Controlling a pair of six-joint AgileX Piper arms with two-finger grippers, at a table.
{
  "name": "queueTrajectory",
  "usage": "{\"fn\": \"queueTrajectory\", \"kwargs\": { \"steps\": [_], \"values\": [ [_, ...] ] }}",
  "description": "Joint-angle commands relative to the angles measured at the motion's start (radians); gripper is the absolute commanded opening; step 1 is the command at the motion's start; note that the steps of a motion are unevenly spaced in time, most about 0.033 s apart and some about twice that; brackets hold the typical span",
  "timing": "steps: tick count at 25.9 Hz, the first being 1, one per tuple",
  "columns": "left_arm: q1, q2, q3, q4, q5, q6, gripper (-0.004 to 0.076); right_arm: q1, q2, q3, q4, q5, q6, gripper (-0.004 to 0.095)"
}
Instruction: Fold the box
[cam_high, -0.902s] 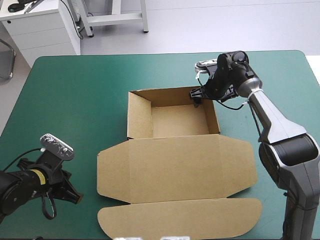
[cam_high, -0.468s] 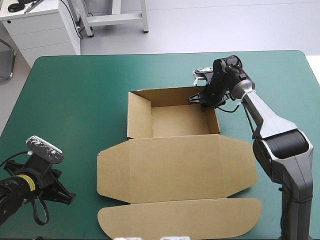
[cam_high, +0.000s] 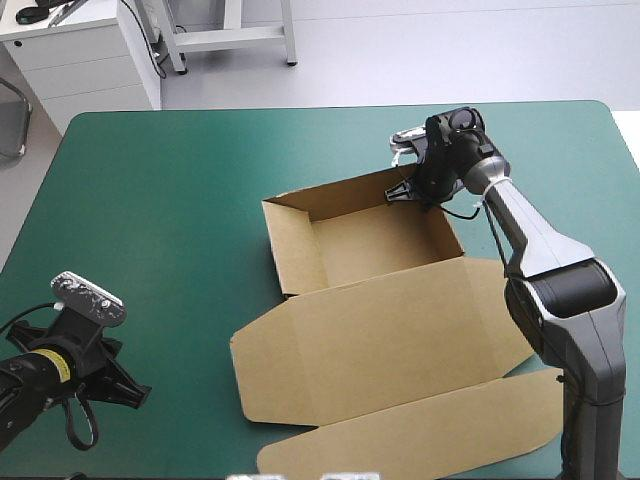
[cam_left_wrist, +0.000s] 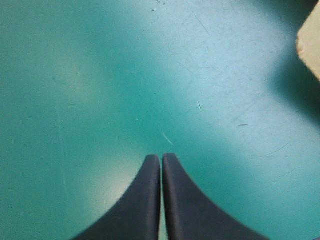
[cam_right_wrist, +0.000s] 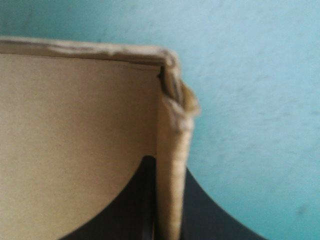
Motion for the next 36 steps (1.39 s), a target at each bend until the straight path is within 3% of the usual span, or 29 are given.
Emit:
{"fn": "queueTrajectory", "kwargs": {
  "steps": [1, 12, 22, 25, 26, 29, 32, 34, 36],
  "values": [
    [0.0, 0.001, -0.025, 0.014, -0.039, -0.019, -0.0008, -0.033, -0.079, -0.101, -0.189, 0.011, -0.022, -0.002],
    [0.0, 0.001, -0.025, 0.023, -0.039, -0.04, -0.0008, -0.358, -0.08, -0.295, -0.205, -0.096, -0.013, -0.002],
    [0.0, 0.001, -0.025, 0.1, -0.039, -0.04, -0.0008, -0.674, -0.046, -0.289, -0.115, -0.1, 0.028, -0.0017],
    [0.0, 0.001, -0.025, 0.1, -0.041, -0.04, -0.0008, -0.733, -0.026, -0.289, -0.038, -0.093, 0.022, -0.0013],
    [0.0, 0.001, -0.025, 0.096, -0.041, -0.04, -0.0008, -0.76, -0.012, -0.289, 0.029, -0.092, -0.003, 0.0019],
    [0.0, 0.001, -0.025, 0.096, -0.041, -0.04, -0.0008, -0.771, 0.006, -0.289, 0.074, -0.09, -0.034, 0.0163],
    [0.0, 0.001, -0.025, 0.096, -0.041, -0.045, -0.0008, -0.771, 0.013, -0.289, 0.072, -0.121, -0.063, 0.0578],
    [0.0, 0.001, -0.025, 0.096, -0.041, -0.056, -0.0008, -0.771, 0.007, -0.295, 0.063, -0.133, -0.063, 0.0803],
    [0.0, 0.001, -0.025, 0.096, -0.043, -0.056, -0.0008, -0.771, -0.014, -0.299, 0.067, -0.127, -0.063, 0.0824]
  ]
}}
